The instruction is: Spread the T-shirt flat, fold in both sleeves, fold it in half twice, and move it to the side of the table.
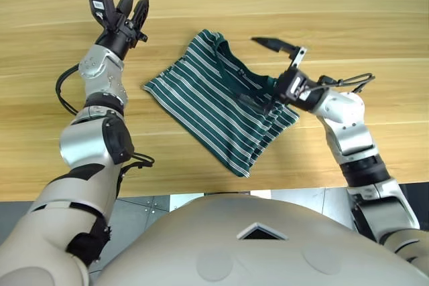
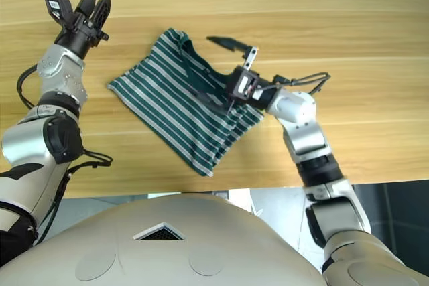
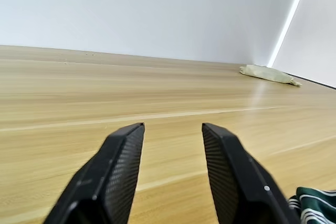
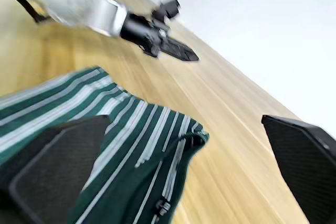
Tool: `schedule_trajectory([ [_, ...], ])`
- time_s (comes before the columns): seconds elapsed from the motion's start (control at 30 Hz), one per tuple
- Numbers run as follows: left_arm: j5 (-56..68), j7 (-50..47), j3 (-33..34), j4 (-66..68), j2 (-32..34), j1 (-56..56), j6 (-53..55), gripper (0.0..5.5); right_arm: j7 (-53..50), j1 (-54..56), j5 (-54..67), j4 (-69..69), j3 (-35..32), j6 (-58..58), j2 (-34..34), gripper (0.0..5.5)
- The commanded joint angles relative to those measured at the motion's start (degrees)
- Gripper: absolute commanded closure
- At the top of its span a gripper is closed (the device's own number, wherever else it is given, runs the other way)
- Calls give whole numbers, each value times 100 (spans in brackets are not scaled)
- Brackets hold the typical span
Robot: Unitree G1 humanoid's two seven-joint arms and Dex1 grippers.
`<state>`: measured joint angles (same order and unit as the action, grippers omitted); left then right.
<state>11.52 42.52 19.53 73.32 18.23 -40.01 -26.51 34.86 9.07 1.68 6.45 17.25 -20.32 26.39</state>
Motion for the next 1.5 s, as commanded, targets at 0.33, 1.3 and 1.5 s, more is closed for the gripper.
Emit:
schedule_trajectory([
  [0.33, -34, -12, -54, -18, 27, 173, -99, 345, -1284, 777, -1435, 3181, -427, -581, 273, 14],
  [1.3, -3540, 863, -2441, -2078, 1871, 2301, -2556, 345, 118, -822, -72, -93, -1237, -537, 677, 14],
  [1.5, -5090, -1688, -3404, -1722, 2002, 1502, -2108, 345, -645, -584, -1712, 837, -954, -309, 923, 14],
])
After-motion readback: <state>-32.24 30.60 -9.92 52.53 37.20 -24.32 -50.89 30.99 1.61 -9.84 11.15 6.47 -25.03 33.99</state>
